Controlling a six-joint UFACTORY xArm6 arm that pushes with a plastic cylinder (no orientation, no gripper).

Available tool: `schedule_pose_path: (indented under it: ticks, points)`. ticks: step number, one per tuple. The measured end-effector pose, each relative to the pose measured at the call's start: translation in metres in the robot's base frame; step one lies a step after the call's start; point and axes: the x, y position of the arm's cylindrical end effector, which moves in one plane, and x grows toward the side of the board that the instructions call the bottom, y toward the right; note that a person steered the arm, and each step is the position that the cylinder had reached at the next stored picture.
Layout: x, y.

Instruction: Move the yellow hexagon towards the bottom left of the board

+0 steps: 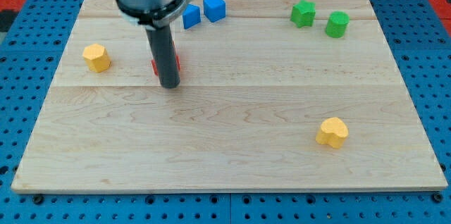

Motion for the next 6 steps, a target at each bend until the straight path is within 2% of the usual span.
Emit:
schedule_pose_path:
  ticks: [1, 2, 3, 5, 6]
  points:
    - [-0.023, -0.008]
    - [0.008, -0.017]
    - [0.008, -0.074]
    - [-0.070, -0.085]
    - [-0.076, -0.106]
